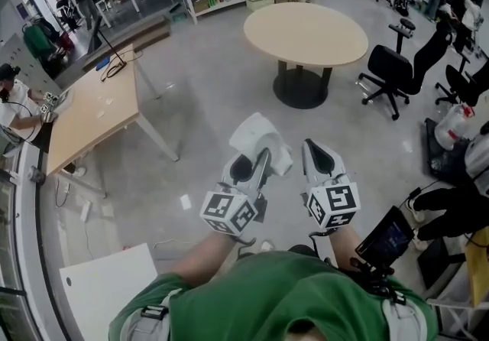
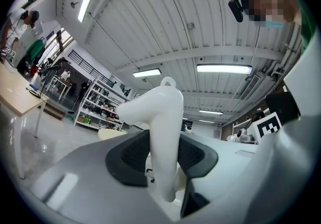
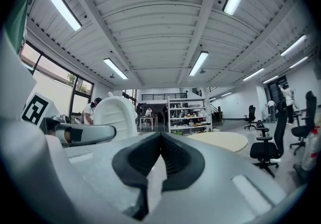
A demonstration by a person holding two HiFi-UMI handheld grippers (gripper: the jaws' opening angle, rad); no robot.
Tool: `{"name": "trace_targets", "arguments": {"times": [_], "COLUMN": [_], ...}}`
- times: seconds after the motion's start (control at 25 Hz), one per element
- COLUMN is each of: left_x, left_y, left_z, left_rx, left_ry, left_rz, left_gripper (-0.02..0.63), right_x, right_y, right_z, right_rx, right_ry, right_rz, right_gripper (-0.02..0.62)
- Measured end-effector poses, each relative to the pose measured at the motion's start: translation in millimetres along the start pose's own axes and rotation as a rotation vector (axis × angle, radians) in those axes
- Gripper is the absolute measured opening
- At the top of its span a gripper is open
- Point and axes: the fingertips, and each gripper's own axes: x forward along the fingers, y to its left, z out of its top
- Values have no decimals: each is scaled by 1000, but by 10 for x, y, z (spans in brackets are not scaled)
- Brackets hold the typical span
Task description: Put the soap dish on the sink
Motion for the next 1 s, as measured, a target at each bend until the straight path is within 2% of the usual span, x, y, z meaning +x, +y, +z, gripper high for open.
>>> {"name": "trace_targets", "arguments": {"times": [0.48, 1.0], "left_x": [369, 1309], "left_y": [406, 251], "left_z": [20, -145], "left_rx": [-18, -2], "left_ry": [4, 17], "left_rz": [13, 47], "left_gripper": [150, 150], "right_x": [533, 910], "right_y": [-129, -1051], "right_z": [-27, 35], "right_rx": [0, 21], "right_ry": [15, 14], "right_rz": [0, 30], "right_gripper": [2, 2]}}
